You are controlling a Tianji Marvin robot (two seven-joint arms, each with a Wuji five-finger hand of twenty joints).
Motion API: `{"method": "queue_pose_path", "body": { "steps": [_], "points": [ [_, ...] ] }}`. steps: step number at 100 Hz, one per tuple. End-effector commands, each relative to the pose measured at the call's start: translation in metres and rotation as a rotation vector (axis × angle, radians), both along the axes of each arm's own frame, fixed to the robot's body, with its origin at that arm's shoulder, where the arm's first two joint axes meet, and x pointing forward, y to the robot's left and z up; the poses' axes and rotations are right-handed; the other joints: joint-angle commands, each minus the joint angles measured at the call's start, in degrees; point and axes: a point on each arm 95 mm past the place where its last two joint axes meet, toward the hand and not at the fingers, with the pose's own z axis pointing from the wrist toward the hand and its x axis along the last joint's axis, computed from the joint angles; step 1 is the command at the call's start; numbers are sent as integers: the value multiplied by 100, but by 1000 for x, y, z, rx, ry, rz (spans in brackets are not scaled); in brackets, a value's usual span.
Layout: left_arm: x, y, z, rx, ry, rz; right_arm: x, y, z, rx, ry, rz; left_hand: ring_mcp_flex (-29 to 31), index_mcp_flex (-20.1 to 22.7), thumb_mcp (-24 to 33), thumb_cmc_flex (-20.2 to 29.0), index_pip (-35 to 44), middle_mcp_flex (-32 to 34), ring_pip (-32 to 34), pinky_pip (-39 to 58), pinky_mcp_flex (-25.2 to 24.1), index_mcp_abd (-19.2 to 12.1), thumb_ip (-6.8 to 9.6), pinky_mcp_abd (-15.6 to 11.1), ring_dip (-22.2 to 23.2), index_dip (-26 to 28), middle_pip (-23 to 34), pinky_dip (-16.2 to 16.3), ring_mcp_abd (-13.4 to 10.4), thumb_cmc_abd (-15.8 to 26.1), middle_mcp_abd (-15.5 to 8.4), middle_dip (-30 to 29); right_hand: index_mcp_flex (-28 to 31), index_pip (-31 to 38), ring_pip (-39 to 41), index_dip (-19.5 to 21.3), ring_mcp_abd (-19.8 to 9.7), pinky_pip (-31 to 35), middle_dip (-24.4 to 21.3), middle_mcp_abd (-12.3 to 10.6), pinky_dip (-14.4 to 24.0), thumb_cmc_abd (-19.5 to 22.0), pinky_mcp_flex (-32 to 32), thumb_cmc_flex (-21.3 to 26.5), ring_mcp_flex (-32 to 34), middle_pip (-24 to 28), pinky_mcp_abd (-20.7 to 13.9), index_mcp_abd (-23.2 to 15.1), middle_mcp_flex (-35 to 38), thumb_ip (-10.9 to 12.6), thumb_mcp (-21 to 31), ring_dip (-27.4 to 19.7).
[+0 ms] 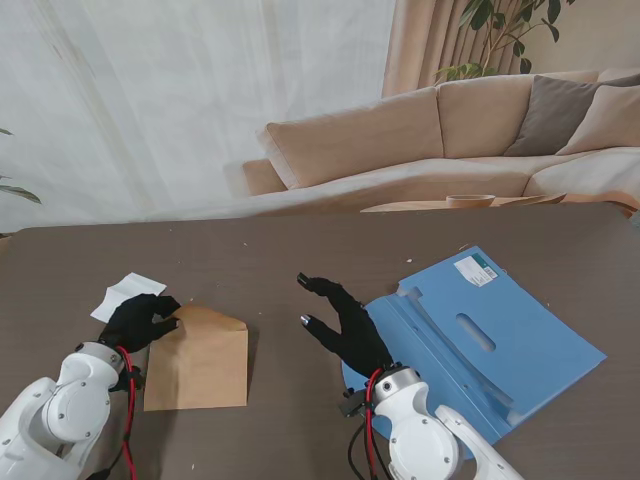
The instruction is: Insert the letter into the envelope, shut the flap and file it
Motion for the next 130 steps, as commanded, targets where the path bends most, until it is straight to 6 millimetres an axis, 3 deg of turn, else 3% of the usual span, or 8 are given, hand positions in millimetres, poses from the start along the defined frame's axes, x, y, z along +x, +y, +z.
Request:
{"method": "queue_pose_path", "body": {
  "steps": [1, 22, 36, 49, 67, 85, 105, 130],
  "points": [
    [-6, -5, 3, -13, 3, -28, -3, 4, -1, 5, 13, 13, 209, 358, 63, 278, 371, 232, 226, 113, 120, -258, -25, 147, 13, 335, 125, 150, 113, 34, 117, -148, 163, 105, 57, 75, 18, 67, 38, -43, 13, -1, -39, -1, 53, 96, -90, 13, 115, -96, 24, 42],
    [-17, -6, 19, -69, -35, -96, -3, 5, -1, 5, 14, 13, 979, 211, -714, 652, 348, 433, 1156, 1234, 268, -293, 97, 326, 206, 333, 848, 358, 377, 365, 300, -335, 231, 135, 127, 104, 81, 250, 50, 2, 82, -12, 58, -3, 191, 128, -29, 75, 216, -92, 41, 74],
    [-21, -8, 28, -112, -61, -146, -2, 4, -1, 1, 1, 6, 1186, 57, -1249, 962, 424, 400, 1607, 2984, -92, -253, 203, 314, 431, 407, 1424, -372, 464, 600, 372, -58, 330, 235, 263, 187, 158, 663, 109, 45, 156, -171, 147, 144, 335, 235, 114, 82, 340, 174, 530, 159],
    [-24, -11, 36, -156, -92, -175, -2, 4, 0, -10, -23, -12, 1529, -78, -1333, 1080, 560, 260, 1916, 3575, 68, -214, 214, 431, 559, 550, 1689, -518, 599, 694, 455, 187, 464, 454, 655, 318, 440, 1415, 225, 116, 496, -533, 426, 342, 627, 477, 486, 115, 566, 360, 1137, 390],
    [-26, -15, 50, -176, -133, -206, -2, 5, 1, -32, -37, -16, 1579, -82, -1288, 1093, 617, 279, 2102, 3844, 75, -151, 217, 463, 683, 590, 1822, -607, 637, 669, 555, 278, 684, 626, 1525, 621, 975, 2431, 506, 344, 1192, -801, 680, 186, 910, 1113, 961, 305, 847, 124, 1217, 1073],
    [-28, -24, 64, -188, -136, -257, 6, 7, 6, -67, -61, 6, 1563, -83, -1267, 1093, 612, 275, 2131, 3911, 39, -114, 202, 460, 720, 602, 1849, -649, 635, 666, 568, 296, 896, 756, 1993, 1113, 1078, 2706, 813, 576, 1413, -1025, 767, -25, 1012, 1810, 1042, 647, 913, -326, 1028, 1381],
    [-27, -38, 76, -207, -138, -289, 16, 14, 11, -91, -80, 46, 1575, -76, -1253, 1091, 605, 286, 2144, 3939, 40, -92, 198, 474, 736, 614, 1860, -672, 654, 658, 593, 299, 1084, 677, 1929, 1266, 1135, 2705, 769, 662, 1383, -961, 778, -63, 1071, 1694, 1124, 718, 994, -409, 984, 1328],
    [-26, -57, 85, -226, -127, -312, 21, 24, 9, -126, -66, 135, 1570, -67, -1241, 1090, 591, 283, 2153, 3974, 35, -82, 193, 481, 751, 632, 1871, -697, 668, 653, 606, 300, 358, 148, 1834, 1064, 1212, 2722, 657, 909, 1384, -1201, 823, -336, 1143, 1507, 1278, 1102, 673, -504, 700, 1294]
  ]
}}
